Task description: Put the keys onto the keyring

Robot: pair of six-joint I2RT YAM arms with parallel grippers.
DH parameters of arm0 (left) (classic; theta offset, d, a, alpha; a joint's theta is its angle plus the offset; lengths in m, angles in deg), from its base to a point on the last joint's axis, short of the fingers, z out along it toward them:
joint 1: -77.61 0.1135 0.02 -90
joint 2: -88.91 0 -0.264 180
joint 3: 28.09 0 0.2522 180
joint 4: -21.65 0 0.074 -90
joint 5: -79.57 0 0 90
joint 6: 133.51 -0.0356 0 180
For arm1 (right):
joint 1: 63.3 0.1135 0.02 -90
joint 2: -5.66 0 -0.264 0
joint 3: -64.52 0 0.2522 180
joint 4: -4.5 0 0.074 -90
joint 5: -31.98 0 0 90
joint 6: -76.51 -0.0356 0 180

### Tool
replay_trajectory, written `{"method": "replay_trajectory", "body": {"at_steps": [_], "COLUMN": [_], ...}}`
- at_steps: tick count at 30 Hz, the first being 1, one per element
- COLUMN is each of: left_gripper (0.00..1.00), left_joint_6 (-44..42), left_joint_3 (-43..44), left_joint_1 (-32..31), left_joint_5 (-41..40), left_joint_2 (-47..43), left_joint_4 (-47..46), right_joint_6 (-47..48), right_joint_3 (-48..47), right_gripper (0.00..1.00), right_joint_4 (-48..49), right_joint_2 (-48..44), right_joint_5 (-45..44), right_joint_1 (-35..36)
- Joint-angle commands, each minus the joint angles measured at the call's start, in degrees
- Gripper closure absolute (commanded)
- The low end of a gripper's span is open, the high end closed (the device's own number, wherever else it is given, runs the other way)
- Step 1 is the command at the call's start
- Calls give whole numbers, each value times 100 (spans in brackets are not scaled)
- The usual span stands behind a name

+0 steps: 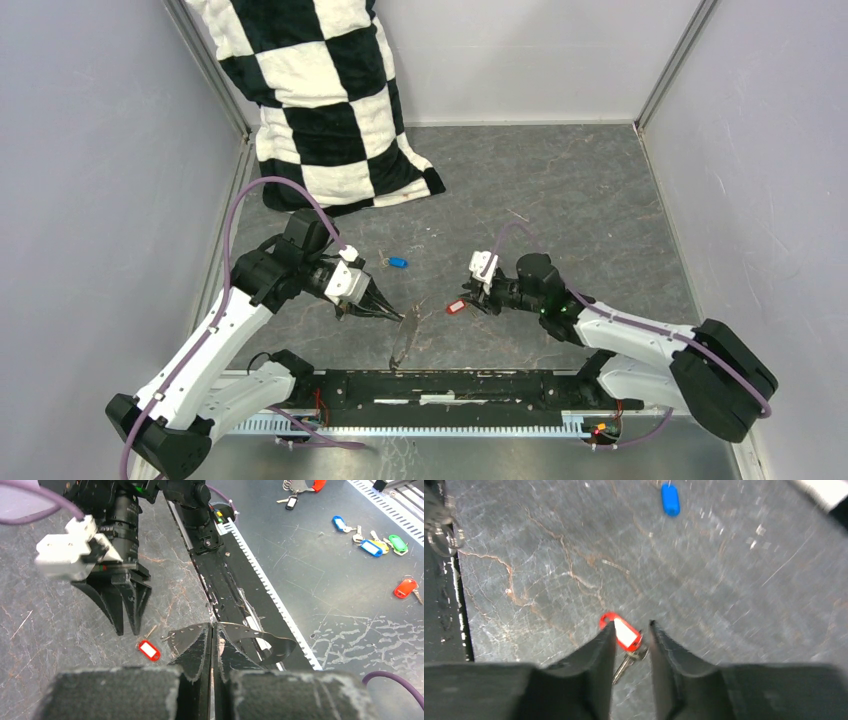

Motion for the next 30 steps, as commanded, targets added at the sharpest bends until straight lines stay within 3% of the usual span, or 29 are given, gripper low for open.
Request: {"method": "replay_trajectory", "body": {"at_steps": [1, 4, 12, 30], "left_gripper": [98, 98, 98, 98], "left_joint_6": [52, 32, 54, 41], "left_joint_3": [35, 31, 28, 42], "left_joint_1": [18, 18, 18, 18], "left_joint_5": [262, 253, 229, 222], "left_joint_2": [-32, -33, -48, -26], "left_joint_4": [-43, -35, -43, -36], "right_joint_6": [-317, -535, -862, -871], "right_joint_3": [-250, -254, -513, -697], "right_gripper": [58, 49, 44, 60], "right_joint_4": [-395, -240, 18, 129], "right_joint_2": [452, 775, 1480, 1977], "right_joint_5": [-457, -538, -379, 29], "right_joint_1": [-3, -10, -147, -367]}}
